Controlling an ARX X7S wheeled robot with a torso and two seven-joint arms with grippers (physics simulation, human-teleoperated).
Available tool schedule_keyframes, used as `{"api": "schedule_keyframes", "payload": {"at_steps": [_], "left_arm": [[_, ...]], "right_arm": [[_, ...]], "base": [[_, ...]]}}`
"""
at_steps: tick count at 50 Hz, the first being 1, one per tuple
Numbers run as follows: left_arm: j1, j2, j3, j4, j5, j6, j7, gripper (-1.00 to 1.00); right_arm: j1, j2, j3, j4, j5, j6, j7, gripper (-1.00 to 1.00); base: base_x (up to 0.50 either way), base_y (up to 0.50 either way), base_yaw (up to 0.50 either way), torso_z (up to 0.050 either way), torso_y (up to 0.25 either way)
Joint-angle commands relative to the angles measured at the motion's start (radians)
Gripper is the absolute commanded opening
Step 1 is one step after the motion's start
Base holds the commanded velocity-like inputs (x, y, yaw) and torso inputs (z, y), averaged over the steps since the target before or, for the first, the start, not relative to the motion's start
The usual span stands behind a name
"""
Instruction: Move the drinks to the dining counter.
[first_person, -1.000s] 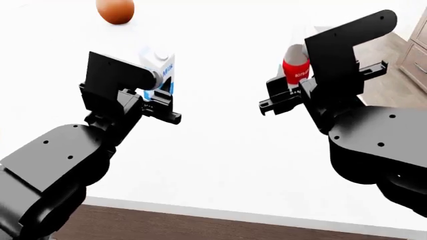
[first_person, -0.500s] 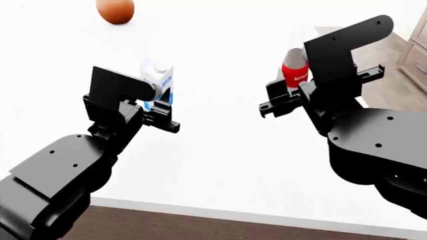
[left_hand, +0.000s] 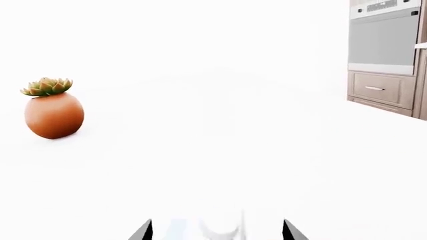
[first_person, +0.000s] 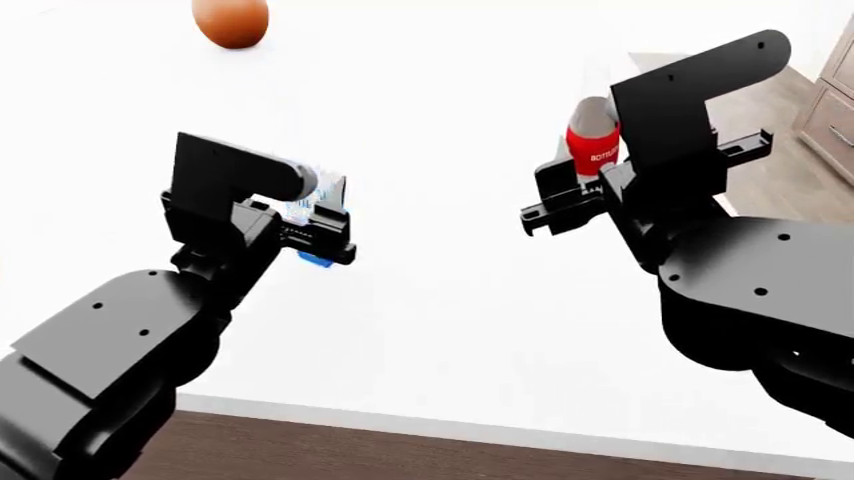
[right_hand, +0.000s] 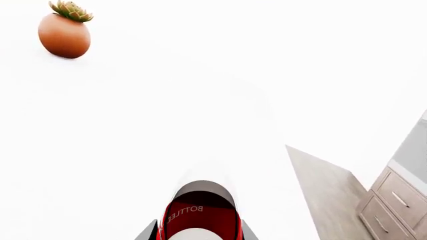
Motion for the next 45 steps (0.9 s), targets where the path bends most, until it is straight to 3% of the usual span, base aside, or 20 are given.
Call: {"api": "schedule_keyframes", "payload": {"at_steps": [1,21,45], "left_arm": [[-0.001,-0.005,-0.01,0.015,-0.012,-0.004,-0.005,1.0],[0.011,-0.023,-0.027,0.037,-0.032,-0.01,-0.011,1.0],[0.036,-0.046,-0.175,0.218,-0.256,-0.081,-0.021,1.0]], "right_arm": [[0.006,0.005,0.01,-0.009,-0.02,0.006,0.0,-1.0],[0.003,0.003,0.007,-0.005,-0.018,0.002,-0.001,-1.0],[-0.047,-0.05,-0.054,0.087,-0.09,-0.057,-0.065,-1.0]], "base": [[0.0,0.0,0.0,0.0,0.0],[0.0,0.0,0.0,0.001,0.0],[0.0,0.0,0.0,0.0,0.0]]}}
